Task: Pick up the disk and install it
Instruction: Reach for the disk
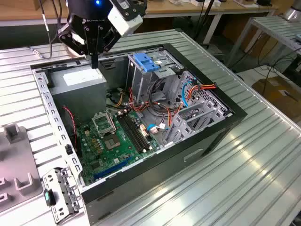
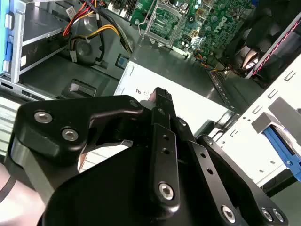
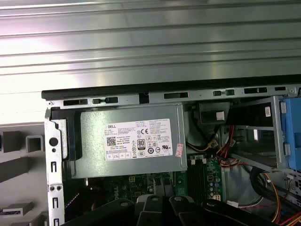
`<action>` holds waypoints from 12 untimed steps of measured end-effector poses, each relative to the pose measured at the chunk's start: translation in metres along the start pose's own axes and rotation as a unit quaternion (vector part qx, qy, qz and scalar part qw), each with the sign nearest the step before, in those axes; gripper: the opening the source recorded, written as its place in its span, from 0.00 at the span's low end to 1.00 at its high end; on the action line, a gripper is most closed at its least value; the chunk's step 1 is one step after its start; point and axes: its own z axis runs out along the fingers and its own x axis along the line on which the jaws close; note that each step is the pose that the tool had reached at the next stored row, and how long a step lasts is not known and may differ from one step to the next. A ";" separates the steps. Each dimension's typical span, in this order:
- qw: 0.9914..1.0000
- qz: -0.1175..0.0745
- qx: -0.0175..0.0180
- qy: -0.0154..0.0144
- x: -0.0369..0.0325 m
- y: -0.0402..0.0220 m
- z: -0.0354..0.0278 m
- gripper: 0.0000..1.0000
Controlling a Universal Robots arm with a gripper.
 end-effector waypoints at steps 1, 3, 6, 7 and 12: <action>1.000 0.000 0.000 0.000 0.0000 0.0000 0.0000 0.11; 1.000 0.000 0.000 0.000 0.0000 -0.0001 0.0000 0.11; 1.000 0.000 0.000 0.000 0.0009 -0.0003 0.0000 0.11; 1.000 0.000 0.000 0.000 0.0025 -0.0004 -0.0001 0.11; 1.000 0.000 0.000 0.000 0.0108 -0.0010 -0.0003 0.11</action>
